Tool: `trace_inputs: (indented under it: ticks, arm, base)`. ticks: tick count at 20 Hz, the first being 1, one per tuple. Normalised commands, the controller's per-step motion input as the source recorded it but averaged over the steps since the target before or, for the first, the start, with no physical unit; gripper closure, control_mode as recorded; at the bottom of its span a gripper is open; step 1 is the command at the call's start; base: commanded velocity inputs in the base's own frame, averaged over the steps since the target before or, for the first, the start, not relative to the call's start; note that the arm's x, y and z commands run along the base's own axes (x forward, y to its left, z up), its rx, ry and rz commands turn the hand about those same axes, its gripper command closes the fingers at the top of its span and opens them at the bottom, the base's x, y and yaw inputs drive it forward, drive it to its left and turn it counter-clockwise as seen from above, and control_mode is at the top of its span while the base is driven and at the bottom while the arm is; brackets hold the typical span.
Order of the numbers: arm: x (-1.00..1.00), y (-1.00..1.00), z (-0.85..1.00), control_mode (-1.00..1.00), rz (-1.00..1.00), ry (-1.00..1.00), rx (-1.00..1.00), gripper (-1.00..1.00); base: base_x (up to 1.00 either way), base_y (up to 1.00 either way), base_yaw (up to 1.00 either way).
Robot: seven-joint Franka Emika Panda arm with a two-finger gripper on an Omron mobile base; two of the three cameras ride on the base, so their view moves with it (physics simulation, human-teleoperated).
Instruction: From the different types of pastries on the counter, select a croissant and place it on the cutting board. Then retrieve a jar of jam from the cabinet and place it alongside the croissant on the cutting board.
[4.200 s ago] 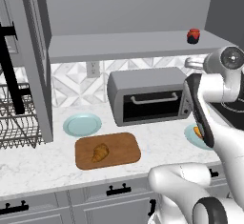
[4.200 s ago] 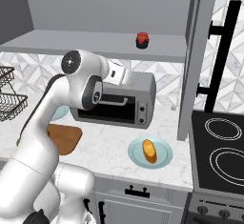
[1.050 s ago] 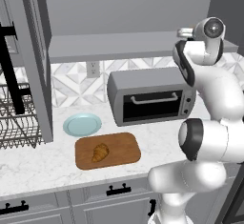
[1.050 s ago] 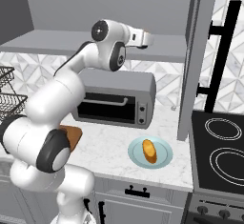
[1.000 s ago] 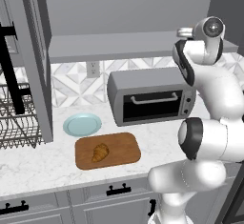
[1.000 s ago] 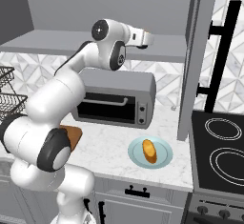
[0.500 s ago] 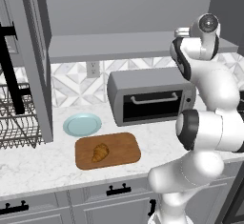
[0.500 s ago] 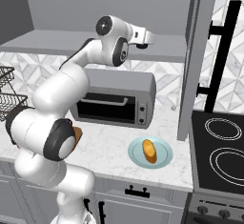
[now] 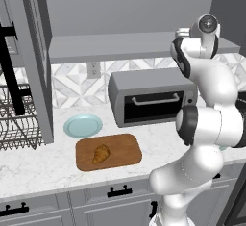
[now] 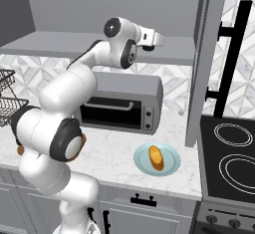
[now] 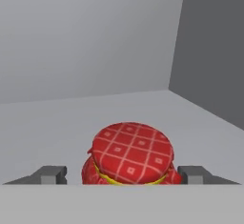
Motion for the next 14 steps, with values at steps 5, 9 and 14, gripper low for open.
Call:
trace_inputs:
  ticks: [5, 9, 14]
  arm:
    - [0.03, -0.03, -0.01, -1.00, 0.00, 0.00, 0.00, 1.00]
    - [0.00, 0.00, 0.00, -1.00, 0.00, 0.00, 0.00, 1.00]
    - [0.00, 0.00, 0.00, -1.00, 0.00, 0.00, 0.00, 1.00]
  base:
    - [0.00, 0.00, 0.00]
    - [0.00, 0.00, 0.00]
    - [0.00, 0.00, 0.00]
